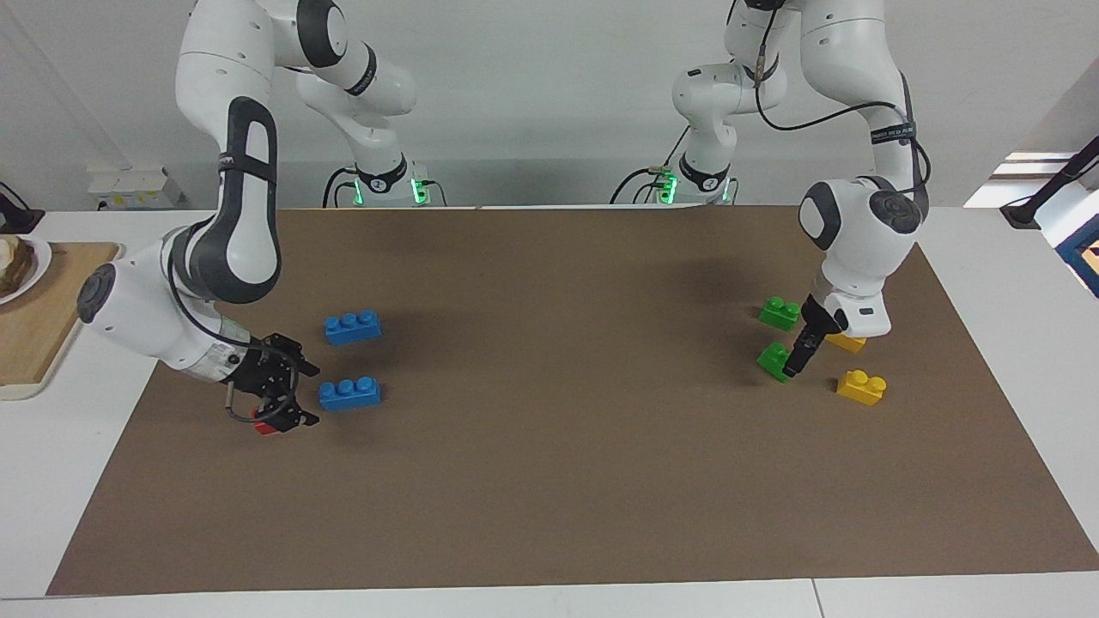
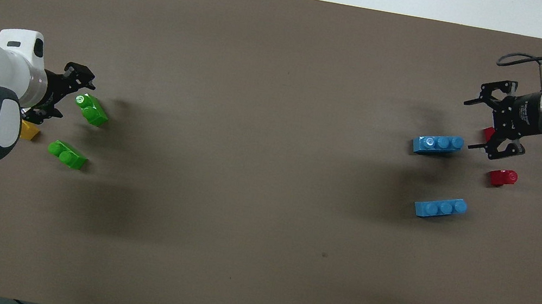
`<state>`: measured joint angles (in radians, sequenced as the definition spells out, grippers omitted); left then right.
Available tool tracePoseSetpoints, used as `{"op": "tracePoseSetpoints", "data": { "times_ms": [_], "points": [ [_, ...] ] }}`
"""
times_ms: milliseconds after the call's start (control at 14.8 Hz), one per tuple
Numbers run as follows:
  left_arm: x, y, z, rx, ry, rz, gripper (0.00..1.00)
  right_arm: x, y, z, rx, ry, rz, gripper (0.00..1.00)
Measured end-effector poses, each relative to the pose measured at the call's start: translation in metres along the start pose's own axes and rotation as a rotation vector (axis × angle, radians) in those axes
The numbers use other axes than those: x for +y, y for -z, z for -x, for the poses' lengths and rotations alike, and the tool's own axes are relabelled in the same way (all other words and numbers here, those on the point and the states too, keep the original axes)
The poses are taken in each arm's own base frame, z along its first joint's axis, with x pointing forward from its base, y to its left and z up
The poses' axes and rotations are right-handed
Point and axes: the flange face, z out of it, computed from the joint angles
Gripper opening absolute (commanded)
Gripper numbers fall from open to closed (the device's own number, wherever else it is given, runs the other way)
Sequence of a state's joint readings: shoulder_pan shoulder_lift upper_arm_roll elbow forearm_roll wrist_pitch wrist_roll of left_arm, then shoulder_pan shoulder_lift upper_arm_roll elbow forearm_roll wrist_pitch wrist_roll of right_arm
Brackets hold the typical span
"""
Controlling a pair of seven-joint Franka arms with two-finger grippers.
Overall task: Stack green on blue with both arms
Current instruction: 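Reach the left gripper to the green brick while the right gripper reaches the blue brick, then grasp the green brick with the left gripper while the right gripper grasps the blue brick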
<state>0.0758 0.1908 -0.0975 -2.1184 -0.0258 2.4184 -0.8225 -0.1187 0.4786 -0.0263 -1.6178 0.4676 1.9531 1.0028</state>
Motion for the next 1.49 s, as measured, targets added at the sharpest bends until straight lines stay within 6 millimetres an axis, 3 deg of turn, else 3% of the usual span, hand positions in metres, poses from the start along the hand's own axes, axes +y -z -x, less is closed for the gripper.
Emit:
{"op": "tracePoseSetpoints", "data": {
  "times_ms": [406,610,813,1219,1490],
  "points": [
    [0.007,-0.024,0.004,-0.009,0.051,0.000,0.99,0.001,-0.023,-0.007,-0.040,0.009,0.007,1.00],
    [0.006,-0.026,0.004,-0.012,0.051,-0.002,0.95,0.001,-0.030,-0.010,-0.055,0.009,-0.006,1.00],
    [0.006,-0.026,0.004,-0.012,0.052,-0.003,0.85,0.002,-0.036,-0.011,-0.064,0.009,-0.007,1.00],
    [0.006,-0.030,0.004,-0.017,0.052,-0.007,0.84,0.003,-0.040,-0.012,-0.053,0.006,-0.018,1.00],
    [0.006,-0.031,0.004,-0.018,0.052,-0.008,0.76,0.007,-0.047,-0.017,-0.040,0.018,-0.027,1.00]
  ]
}}
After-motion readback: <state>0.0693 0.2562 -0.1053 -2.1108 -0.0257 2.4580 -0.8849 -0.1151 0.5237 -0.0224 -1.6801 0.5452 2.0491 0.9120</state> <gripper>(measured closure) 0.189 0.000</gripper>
